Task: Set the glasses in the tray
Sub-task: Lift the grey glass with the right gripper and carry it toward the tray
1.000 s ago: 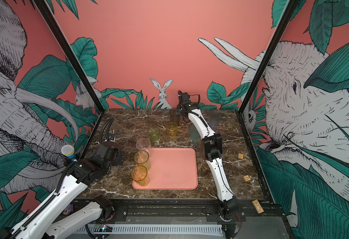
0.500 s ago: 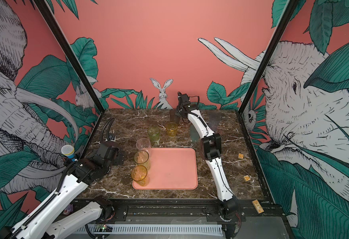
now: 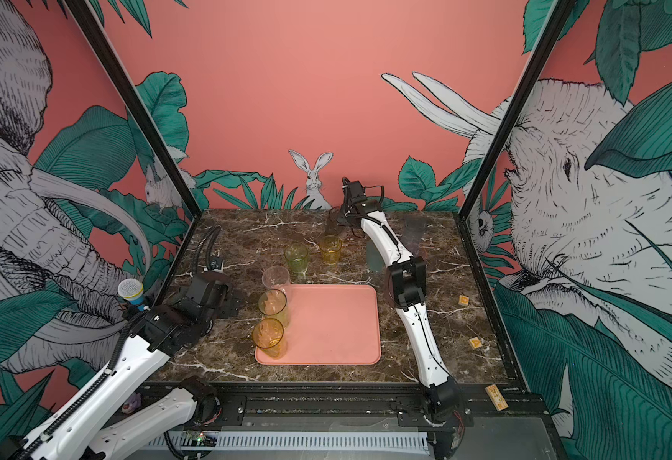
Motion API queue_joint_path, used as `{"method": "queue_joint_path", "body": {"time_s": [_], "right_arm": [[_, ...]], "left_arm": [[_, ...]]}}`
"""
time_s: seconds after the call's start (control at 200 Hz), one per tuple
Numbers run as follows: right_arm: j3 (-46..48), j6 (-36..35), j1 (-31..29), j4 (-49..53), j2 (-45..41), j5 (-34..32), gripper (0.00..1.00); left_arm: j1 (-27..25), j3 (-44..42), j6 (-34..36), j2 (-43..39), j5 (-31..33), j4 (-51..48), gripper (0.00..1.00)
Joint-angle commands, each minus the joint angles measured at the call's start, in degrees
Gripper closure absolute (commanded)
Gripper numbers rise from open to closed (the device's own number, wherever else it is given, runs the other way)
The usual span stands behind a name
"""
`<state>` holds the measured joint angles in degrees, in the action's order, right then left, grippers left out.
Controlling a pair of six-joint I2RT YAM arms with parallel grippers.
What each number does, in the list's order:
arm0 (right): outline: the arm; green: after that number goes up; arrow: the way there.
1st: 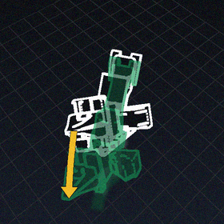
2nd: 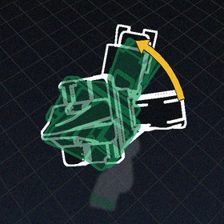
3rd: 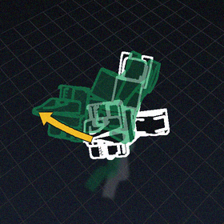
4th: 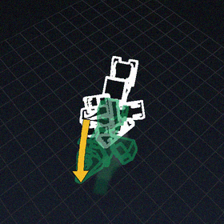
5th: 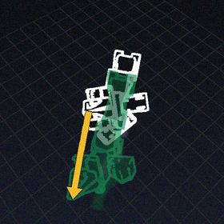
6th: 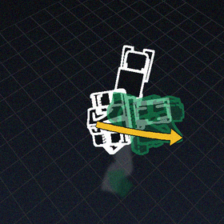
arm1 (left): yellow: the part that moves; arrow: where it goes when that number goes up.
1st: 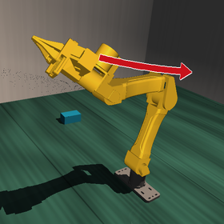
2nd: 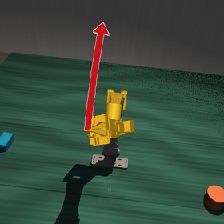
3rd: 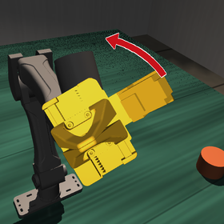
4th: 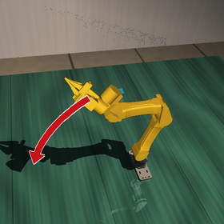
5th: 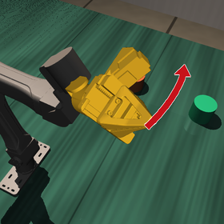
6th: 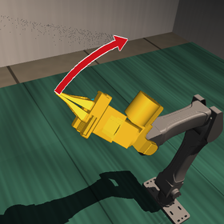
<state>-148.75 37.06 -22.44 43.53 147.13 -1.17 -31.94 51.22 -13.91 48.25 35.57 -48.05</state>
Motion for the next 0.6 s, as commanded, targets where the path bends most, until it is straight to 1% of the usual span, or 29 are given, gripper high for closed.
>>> {"method": "queue_joint_path", "body": {"time_s": [0.0, 0.595], "right_arm": [[0.2, -0.1, 0.3, -0.5, -2.7, -1.4, 1.0], [0.9, -2.1, 0.3, 2.7, -10.3, -1.9, 1.0]], "left_arm": [[0.3, -0.7, 0.0, -0.5, -0.2, 0.3, 0.01], [0.3, -0.9, 0.2, -2.8, -1.0, 0.9, 0.02]]}}
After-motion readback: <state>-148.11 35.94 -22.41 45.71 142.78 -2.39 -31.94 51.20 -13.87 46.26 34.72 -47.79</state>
